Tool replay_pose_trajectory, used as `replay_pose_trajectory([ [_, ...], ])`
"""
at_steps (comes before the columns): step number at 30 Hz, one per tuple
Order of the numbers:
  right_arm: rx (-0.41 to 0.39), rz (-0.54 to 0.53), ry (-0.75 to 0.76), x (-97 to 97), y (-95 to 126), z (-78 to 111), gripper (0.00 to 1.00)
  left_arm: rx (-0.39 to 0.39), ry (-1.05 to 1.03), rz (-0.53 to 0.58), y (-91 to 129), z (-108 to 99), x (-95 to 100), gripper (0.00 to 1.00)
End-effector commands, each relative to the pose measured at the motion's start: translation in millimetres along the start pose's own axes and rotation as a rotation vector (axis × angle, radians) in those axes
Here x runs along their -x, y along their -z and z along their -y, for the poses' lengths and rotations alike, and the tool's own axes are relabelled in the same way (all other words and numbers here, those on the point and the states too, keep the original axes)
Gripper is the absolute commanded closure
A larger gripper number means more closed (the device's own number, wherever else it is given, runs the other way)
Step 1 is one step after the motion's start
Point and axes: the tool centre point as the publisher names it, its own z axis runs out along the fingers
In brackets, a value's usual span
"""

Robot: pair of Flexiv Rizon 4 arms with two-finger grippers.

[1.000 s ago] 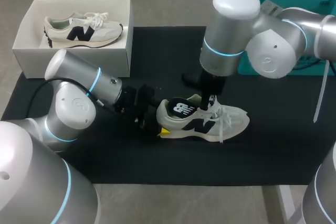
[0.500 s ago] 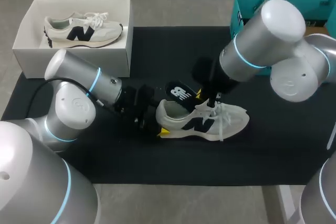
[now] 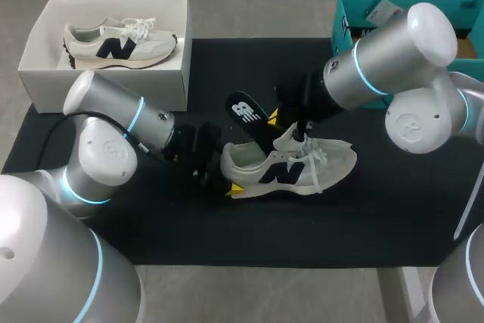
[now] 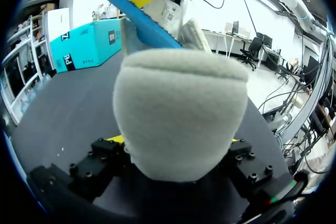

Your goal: Take the shoe out of the shoebox, open the shoe tongue, remove and reinsert the insole, then place the shoe into the shoebox

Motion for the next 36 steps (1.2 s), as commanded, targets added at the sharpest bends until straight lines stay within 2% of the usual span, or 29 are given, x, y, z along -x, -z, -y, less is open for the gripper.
replay_pose_trajectory([
  [1,0.025,-0.006,0.01,7.3,-11,-6.2,1.0,0.001,-0.001,-0.002,-4,-2,-0.3,1.0],
  [12,0.071,0.005,0.035,15.7,-16,-15.5,1.0,0.001,-0.001,-0.002,-4,-2,-0.3,1.0],
  [19,0.195,0.044,0.098,24.5,13,-37.3,1.0,0.001,-0.001,-0.002,-4,-2,-0.3,1.0],
  [22,0.217,0.036,0.138,30.3,27,-49.9,1.0,0.001,-0.001,-0.002,-4,-2,-0.3,1.0],
  [28,0.317,0.003,0.195,41.2,48,-67.8,1.0,0.001,-0.001,-0.002,-4,-2,-0.3,1.0],
  [36,0.343,-0.065,0.23,53.2,65,-82.5,1.0,0.001,-0.001,-0.002,-4,-2,-0.3,1.0],
])
